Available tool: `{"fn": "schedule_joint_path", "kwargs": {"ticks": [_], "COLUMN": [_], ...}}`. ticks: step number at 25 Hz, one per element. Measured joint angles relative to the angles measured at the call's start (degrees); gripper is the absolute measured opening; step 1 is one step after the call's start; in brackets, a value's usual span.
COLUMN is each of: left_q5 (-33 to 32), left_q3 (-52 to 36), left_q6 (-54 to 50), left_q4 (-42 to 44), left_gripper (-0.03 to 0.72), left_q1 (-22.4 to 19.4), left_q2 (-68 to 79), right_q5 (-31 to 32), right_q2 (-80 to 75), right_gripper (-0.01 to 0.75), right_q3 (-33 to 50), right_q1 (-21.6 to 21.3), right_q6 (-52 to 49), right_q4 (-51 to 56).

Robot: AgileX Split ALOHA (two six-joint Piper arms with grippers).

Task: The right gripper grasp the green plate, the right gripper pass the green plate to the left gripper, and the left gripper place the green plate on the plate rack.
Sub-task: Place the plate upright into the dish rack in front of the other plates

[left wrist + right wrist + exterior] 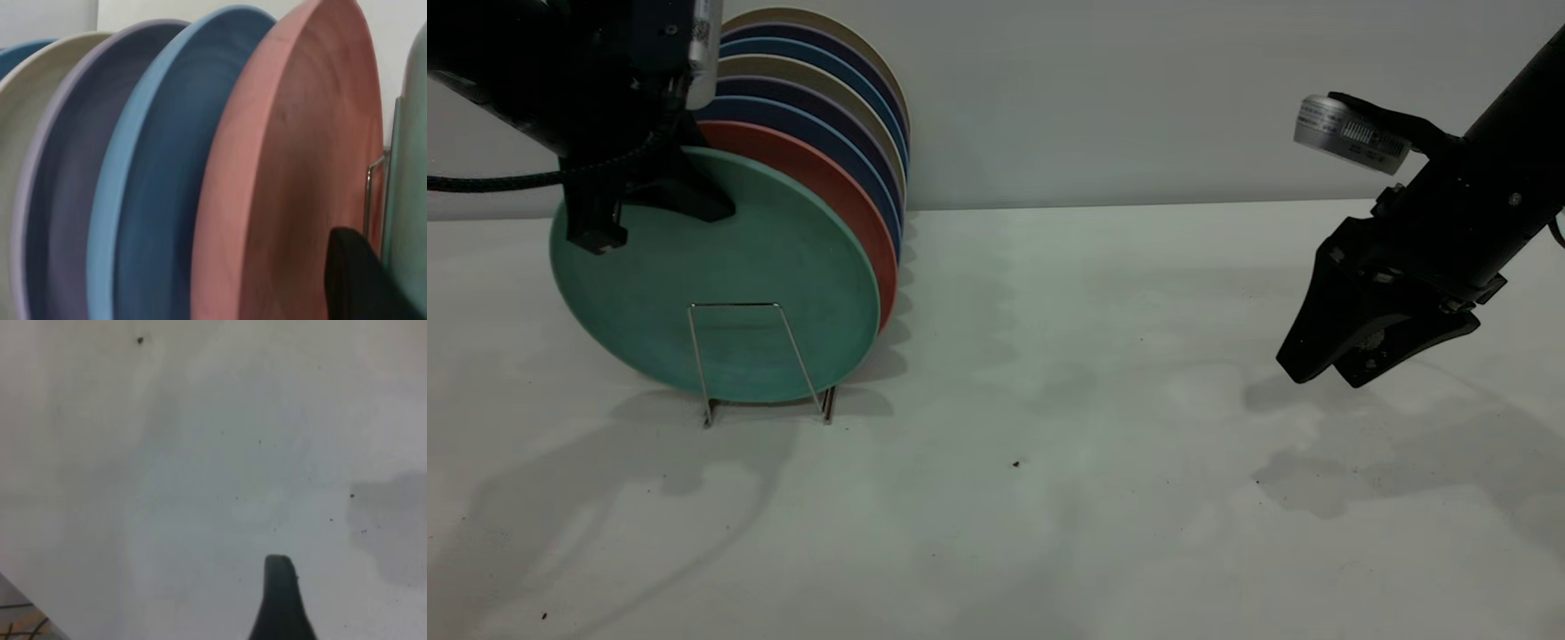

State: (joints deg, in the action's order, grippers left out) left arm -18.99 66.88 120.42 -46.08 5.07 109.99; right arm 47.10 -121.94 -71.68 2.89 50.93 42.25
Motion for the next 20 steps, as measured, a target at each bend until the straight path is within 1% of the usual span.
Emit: {"fn": "schedule_joint_path", "kwargs": {"ticks": [5,8,11,13,16,20], "left_q5": [0.1,0.1,0.1,0.1,0.0,-0.2], "left_q3": [0.0,0.0,0.0,0.0,0.0,0.0], "left_q6": [0.0,0.0,-0.1,-0.1,-0.1,-0.1], "left_q4": [-0.2,-0.2,-0.2,-0.2,-0.3,-0.2], "left_gripper": [0.130,0.148,0.197,0.247,0.301,0.322], "left_q1": [0.0,0.0,0.0,0.0,0.0,0.0], "left_q2": [0.0,0.0,0.0,0.0,-0.2,-1.5], "right_q5": [0.0,0.0,0.0,0.0,0.0,0.0], "right_q2": [0.0,0.0,0.0,0.0,0.0,0.0], "right_gripper": [0.580,0.580,0.580,0.580,0.580,0.580], "right_q3": [0.0,0.0,0.0,0.0,0.0,0.0], "right_q1": [0.0,0.0,0.0,0.0,0.0,0.0], "right_q6": [0.0,0.0,0.0,0.0,0.0,0.0], "right_q4": [0.0,0.0,0.0,0.0,-0.1,-0.2]}}
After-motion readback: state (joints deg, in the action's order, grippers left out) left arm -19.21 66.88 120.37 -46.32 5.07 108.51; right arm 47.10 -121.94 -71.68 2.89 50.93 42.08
